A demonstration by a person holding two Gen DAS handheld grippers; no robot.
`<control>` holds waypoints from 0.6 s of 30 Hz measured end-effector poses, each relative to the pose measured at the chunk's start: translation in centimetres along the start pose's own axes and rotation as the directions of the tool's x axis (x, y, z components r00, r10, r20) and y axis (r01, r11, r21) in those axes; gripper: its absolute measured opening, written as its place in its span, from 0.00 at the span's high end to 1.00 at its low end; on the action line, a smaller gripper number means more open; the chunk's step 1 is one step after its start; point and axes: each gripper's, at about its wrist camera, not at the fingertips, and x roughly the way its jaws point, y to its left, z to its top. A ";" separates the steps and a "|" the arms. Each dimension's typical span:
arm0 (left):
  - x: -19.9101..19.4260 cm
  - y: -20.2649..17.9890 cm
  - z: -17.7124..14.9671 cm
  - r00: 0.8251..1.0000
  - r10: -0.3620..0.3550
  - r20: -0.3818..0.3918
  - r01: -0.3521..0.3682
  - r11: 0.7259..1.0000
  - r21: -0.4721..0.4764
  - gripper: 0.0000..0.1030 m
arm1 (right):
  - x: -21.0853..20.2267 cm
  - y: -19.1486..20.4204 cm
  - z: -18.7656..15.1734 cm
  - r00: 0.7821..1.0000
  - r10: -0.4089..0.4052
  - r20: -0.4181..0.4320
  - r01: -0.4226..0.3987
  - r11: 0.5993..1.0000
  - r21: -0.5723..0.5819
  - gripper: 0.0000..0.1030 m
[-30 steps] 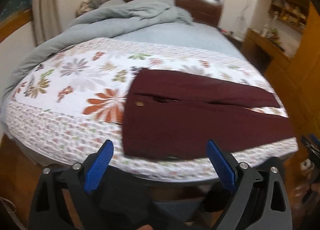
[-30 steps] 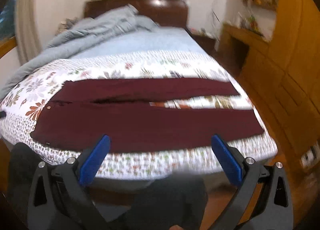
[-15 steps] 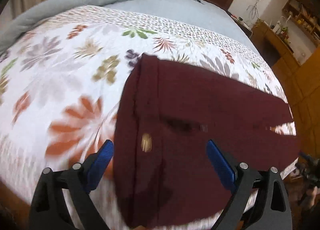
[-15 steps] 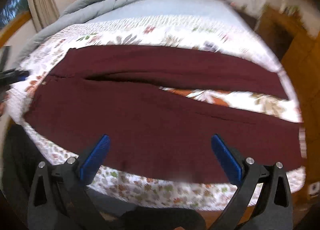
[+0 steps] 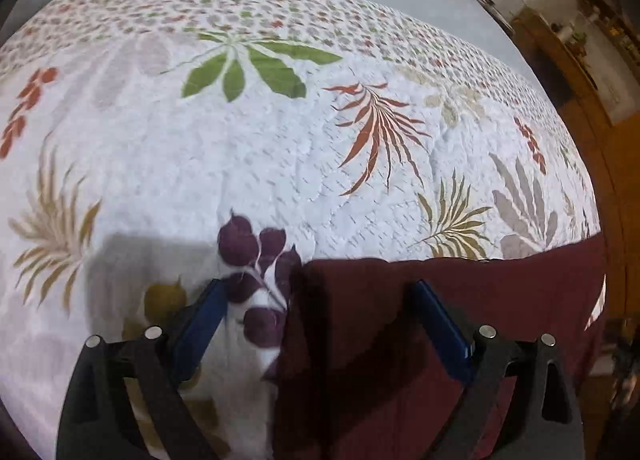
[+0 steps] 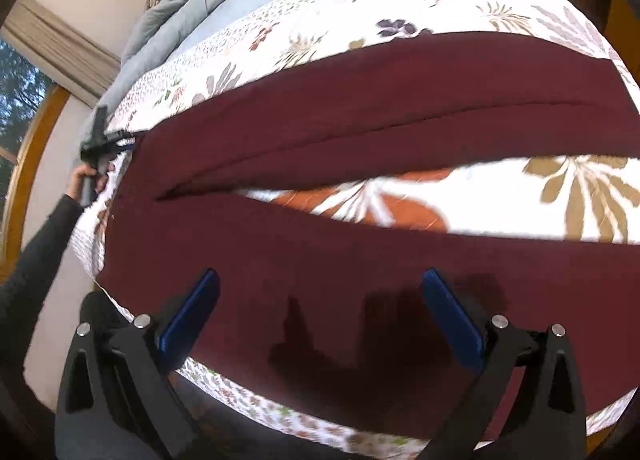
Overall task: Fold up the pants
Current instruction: 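Lower both tools onto the trouser waistband and close on its edge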
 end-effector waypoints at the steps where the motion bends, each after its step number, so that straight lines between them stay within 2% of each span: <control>1: 0.1 0.1 0.2 1.000 -0.004 0.001 0.004 1.000 0.010 0.08 | -0.7 -1.0 0.6 1.000 0.012 0.004 -0.012 1.000 0.007 0.02; 3: 0.0 0.2 0.2 1.000 -0.020 0.005 0.020 0.999 0.029 0.08 | -2.2 -3.5 2.5 0.999 0.035 0.009 -0.035 0.999 0.037 0.02; 5: -0.1 0.2 0.1 1.000 -0.026 0.002 0.025 0.999 0.037 0.09 | -4.2 -7.7 5.2 0.999 0.030 0.038 -0.034 0.994 0.099 0.02; 8: -0.4 -0.3 -0.4 1.000 -0.017 -0.011 0.018 0.997 0.076 0.09 | -6.3 -14.1 8.5 0.997 -0.055 0.059 0.043 0.983 0.180 0.02; 11: 0.0 -1.1 -0.7 0.999 0.030 -0.014 -0.028 0.991 0.132 0.09 | -7.5 -20.6 11.6 0.990 -0.128 0.058 0.107 0.953 0.283 0.02; 15: 0.2 -0.6 -0.3 1.000 0.009 -0.018 -0.007 0.995 0.096 0.10 | -6.7 -26.9 15.1 0.987 -0.152 0.050 0.126 0.931 0.342 0.02; 18: 0.4 -0.1 0.1 1.000 -0.017 -0.025 0.018 0.999 0.037 0.08 | -5.3 -29.4 16.7 0.990 -0.132 0.053 0.105 0.930 0.352 0.02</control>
